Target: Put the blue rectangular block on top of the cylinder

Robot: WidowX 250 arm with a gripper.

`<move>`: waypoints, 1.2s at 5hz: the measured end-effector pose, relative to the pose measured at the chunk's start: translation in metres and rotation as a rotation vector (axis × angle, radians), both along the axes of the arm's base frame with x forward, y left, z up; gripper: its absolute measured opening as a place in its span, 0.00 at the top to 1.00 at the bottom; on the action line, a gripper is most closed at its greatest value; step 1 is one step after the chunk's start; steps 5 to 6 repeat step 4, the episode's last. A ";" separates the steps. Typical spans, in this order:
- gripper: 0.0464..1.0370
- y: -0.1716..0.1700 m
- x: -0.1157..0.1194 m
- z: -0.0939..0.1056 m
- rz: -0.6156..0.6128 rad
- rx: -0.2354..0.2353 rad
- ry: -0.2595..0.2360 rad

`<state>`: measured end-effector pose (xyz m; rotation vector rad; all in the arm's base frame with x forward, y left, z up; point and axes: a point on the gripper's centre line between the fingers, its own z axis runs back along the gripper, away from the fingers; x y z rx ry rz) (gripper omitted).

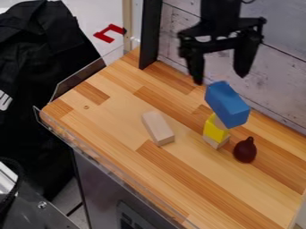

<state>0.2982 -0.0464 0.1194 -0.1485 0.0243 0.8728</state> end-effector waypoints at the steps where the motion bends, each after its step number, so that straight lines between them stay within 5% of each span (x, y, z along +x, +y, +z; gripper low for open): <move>1: 0.04 0.021 -0.029 -0.001 -0.111 0.050 0.030; 3: 0.04 0.066 -0.077 -0.006 -0.440 0.159 0.038; 4: 0.04 0.074 -0.082 -0.023 -0.613 0.142 -0.009; 6: 0.04 0.074 -0.082 -0.023 -0.613 0.142 -0.009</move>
